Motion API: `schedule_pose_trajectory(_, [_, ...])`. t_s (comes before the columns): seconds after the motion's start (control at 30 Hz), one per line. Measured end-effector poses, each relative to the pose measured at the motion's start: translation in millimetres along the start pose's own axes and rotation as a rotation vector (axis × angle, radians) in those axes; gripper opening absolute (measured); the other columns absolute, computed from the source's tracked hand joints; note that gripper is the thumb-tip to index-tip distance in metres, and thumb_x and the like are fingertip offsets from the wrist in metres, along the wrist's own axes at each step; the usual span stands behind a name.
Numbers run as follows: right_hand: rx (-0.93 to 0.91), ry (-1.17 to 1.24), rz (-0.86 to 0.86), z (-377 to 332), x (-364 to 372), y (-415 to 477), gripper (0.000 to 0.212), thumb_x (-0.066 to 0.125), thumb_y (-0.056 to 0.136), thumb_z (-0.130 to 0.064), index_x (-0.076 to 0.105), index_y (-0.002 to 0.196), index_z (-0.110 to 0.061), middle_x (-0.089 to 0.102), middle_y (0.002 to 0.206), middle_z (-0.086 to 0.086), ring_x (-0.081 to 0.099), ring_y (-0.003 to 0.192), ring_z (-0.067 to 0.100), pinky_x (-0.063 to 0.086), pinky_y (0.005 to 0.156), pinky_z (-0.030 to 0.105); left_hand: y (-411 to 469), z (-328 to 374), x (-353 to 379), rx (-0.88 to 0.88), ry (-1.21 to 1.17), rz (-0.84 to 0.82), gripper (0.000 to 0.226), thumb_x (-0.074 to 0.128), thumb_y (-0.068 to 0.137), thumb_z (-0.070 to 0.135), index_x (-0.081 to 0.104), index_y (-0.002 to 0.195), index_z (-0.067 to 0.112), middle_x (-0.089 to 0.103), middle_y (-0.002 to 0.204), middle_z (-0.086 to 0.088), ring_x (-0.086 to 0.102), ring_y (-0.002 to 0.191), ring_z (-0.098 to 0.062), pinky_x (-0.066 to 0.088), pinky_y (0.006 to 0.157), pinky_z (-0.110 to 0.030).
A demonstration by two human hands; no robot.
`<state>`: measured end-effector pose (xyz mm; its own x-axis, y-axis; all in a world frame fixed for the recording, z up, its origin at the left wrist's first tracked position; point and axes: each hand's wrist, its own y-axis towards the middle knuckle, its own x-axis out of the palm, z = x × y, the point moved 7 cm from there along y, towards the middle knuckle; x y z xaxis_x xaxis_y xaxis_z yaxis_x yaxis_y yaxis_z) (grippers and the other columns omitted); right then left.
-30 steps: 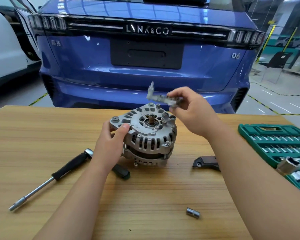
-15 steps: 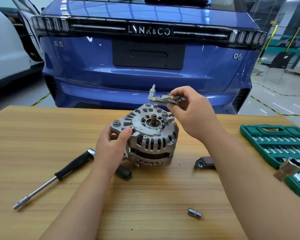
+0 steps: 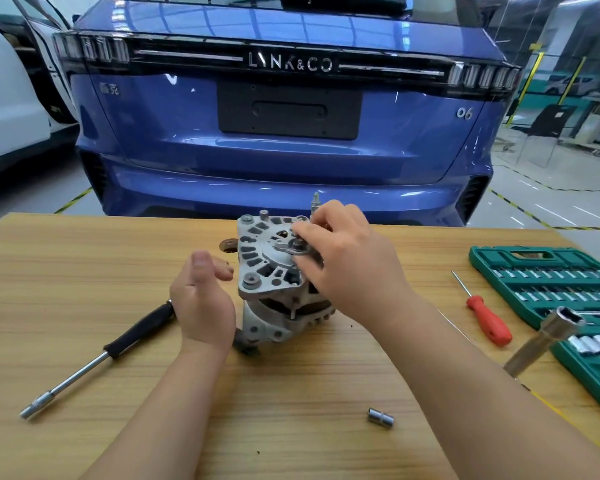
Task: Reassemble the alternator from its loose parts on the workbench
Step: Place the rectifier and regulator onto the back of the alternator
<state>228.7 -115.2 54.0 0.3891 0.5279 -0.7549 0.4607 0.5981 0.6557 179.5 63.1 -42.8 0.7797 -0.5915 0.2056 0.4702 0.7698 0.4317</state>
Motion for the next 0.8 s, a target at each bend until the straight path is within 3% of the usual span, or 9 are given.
schedule_pose_trajectory(0.07, [0.019, 0.027, -0.009, 0.1, -0.7, -2.0, 0.026, 0.068, 0.088, -0.029, 0.073, 0.109, -0.014, 0.059, 0.099, 0.005, 0.053, 0.091, 0.025, 0.045, 0.058, 0.031, 0.4, -1.2, 2.8, -0.024, 0.039, -0.023, 0.045, 0.033, 0.083, 0.063, 0.061, 0.08, 0.027, 0.062, 0.084, 0.011, 0.056, 0.081, 0.001, 0.045, 0.08, -0.024])
schedule_pose_trajectory(0.13, [0.034, 0.08, -0.011, 2.5, -2.7, -4.6, 0.02, 0.062, 0.093, -0.025, 0.074, 0.102, -0.013, 0.058, 0.098, 0.005, 0.052, 0.09, 0.024, 0.05, 0.062, 0.037, -0.1, -6.4, 8.8, -0.079, 0.109, -0.091, 0.036, 0.038, 0.079, 0.064, 0.056, 0.099, 0.041, 0.058, 0.11, 0.009, 0.052, 0.098, 0.008, 0.043, 0.081, -0.016])
schedule_pose_trajectory(0.23, [0.12, 0.156, -0.086, 13.1, 4.5, -8.1, 0.024, 0.061, 0.093, -0.03, 0.068, 0.112, -0.018, 0.05, 0.114, 0.001, 0.045, 0.107, 0.02, 0.048, 0.086, 0.036, -4.7, -14.9, 22.8, -0.159, 0.143, -0.26, 0.067, 0.044, 0.073, 0.068, 0.036, 0.135, 0.045, 0.039, 0.141, 0.012, 0.039, 0.125, 0.006, 0.036, 0.09, -0.013])
schedule_pose_trajectory(0.3, [0.23, 0.308, -0.23, 24.9, 17.4, -10.6, 0.032, 0.063, 0.09, -0.04, 0.054, 0.118, -0.027, 0.038, 0.127, -0.007, 0.038, 0.115, 0.011, 0.038, 0.098, 0.028, -9.3, -16.9, 30.9, -0.183, 0.083, -0.336, 0.083, 0.048, 0.07, 0.068, 0.021, 0.145, 0.044, 0.036, 0.143, 0.013, 0.038, 0.122, 0.016, 0.037, 0.093, -0.015])
schedule_pose_trajectory(0.47, [0.253, 0.424, -0.258, 37.2, 21.4, -9.9, 0.025, 0.064, 0.086, -0.044, 0.042, 0.097, -0.042, 0.039, 0.111, -0.021, 0.045, 0.097, -0.009, 0.037, 0.072, 0.012, -5.9, -16.0, 29.2, -0.198, 0.019, -0.347, 0.074, 0.059, 0.066, 0.061, 0.026, 0.132, 0.053, 0.046, 0.128, 0.024, 0.048, 0.125, -0.008, 0.048, 0.094, -0.032])
schedule_pose_trajectory(0.57, [0.27, 0.594, -0.385, 46.1, 26.9, -16.1, 0.028, 0.06, 0.081, -0.053, 0.042, 0.102, -0.055, 0.037, 0.119, -0.037, 0.041, 0.106, -0.023, 0.036, 0.082, 0.009, -6.9, -13.9, 28.1, -0.183, 0.03, -0.33, 0.068, 0.059, 0.066, 0.062, 0.029, 0.126, 0.053, 0.049, 0.124, 0.02, 0.052, 0.117, -0.005, 0.05, 0.089, -0.03])
schedule_pose_trajectory(0.63, [0.462, 0.785, -0.204, 79.5, 17.4, -22.8, 0.036, 0.058, 0.086, -0.042, 0.043, 0.116, -0.057, 0.04, 0.126, -0.039, 0.043, 0.12, -0.013, 0.039, 0.091, 0.011, -6.8, -11.1, 26.7, -0.168, 0.041, -0.296, 0.055, 0.057, 0.066, 0.063, 0.033, 0.116, 0.056, 0.05, 0.12, 0.019, 0.053, 0.112, -0.002, 0.048, 0.086, -0.027])
schedule_pose_trajectory(0.7, [0.717, 0.663, -0.009, 127.3, 4.2, -40.1, 0.043, 0.055, 0.092, -0.019, 0.048, 0.13, -0.038, 0.051, 0.129, -0.022, 0.052, 0.117, 0.006, 0.044, 0.082, 0.01, -5.0, -10.2, 23.5, -0.163, 0.05, -0.256, 0.045, 0.055, 0.067, 0.063, 0.035, 0.107, 0.058, 0.05, 0.119, 0.017, 0.052, 0.111, -0.004, 0.046, 0.084, -0.025])
schedule_pose_trajectory(0.8, [0.797, 0.142, -0.73, 156.6, 32.6, -83.4, 0.055, 0.064, 0.084, -0.032, 0.047, 0.137, -0.029, 0.053, 0.139, -0.004, 0.052, 0.119, 0.02, 0.045, 0.098, 0.032, -3.4, -8.4, 20.0, -0.136, 0.052, -0.197, 0.037, 0.054, 0.07, 0.061, 0.038, 0.102, 0.052, 0.049, 0.122, 0.016, 0.051, 0.112, 0.002, 0.042, 0.081, -0.019])
